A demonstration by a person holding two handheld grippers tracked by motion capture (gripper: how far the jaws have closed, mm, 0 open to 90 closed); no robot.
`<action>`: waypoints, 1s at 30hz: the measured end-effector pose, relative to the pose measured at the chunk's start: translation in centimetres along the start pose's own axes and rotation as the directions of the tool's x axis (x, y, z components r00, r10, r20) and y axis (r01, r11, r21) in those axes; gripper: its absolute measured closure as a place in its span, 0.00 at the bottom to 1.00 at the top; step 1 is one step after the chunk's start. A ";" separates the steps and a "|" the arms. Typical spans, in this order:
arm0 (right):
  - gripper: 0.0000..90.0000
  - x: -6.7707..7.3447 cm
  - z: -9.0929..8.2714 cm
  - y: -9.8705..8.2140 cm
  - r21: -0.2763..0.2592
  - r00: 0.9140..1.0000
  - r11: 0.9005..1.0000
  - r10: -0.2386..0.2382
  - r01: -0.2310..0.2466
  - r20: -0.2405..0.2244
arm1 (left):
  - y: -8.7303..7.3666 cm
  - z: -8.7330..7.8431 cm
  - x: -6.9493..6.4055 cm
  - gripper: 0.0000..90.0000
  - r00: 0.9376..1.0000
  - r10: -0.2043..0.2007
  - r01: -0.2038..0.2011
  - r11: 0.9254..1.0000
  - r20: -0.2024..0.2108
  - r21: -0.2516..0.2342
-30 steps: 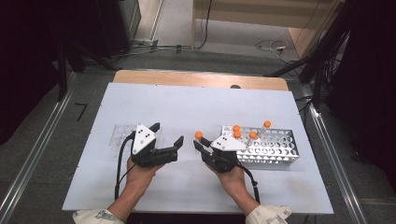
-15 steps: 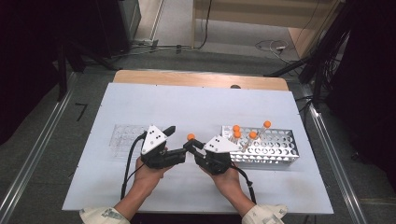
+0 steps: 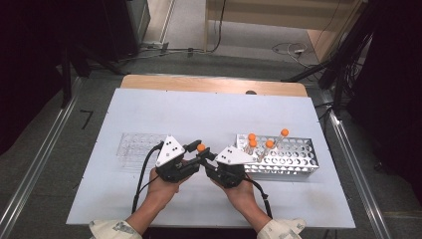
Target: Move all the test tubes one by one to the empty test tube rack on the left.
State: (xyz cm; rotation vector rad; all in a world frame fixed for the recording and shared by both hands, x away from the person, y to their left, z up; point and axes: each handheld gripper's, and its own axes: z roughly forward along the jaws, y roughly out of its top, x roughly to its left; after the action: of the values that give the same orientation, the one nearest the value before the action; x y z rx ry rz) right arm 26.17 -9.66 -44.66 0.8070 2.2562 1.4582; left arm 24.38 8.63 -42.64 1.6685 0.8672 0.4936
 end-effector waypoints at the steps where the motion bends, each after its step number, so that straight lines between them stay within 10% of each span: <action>1: 0.80 0.0 0.0 0.0 0.000 1.000 1.000 -0.001 0.001 -0.001 | 0.0 0.0 0.0 0.71 1.000 0.001 -0.001 1.000 -0.001 0.000; 12: 0.79 0.0 0.0 0.0 -0.003 1.000 1.000 0.003 -0.003 -0.007 | 0.0 -0.1 0.1 0.76 1.000 -0.002 0.002 1.000 -0.008 -0.001; 19: 0.45 -0.2 0.3 -0.1 0.019 1.000 1.000 0.015 -0.014 -0.017 | 0.2 -0.4 0.5 0.77 1.000 -0.007 0.007 1.000 -0.017 -0.010; 30: 0.32 -0.3 0.2 -0.1 0.025 1.000 0.999 0.021 -0.021 -0.011 | 1.1 -1.6 2.5 0.77 0.997 -0.045 0.042 0.998 -0.064 -0.036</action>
State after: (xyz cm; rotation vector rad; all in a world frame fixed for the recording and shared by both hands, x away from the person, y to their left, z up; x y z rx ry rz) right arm 26.51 -9.74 -44.84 0.8344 2.2851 1.4508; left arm 25.12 11.44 -41.45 1.6060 0.9353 0.5322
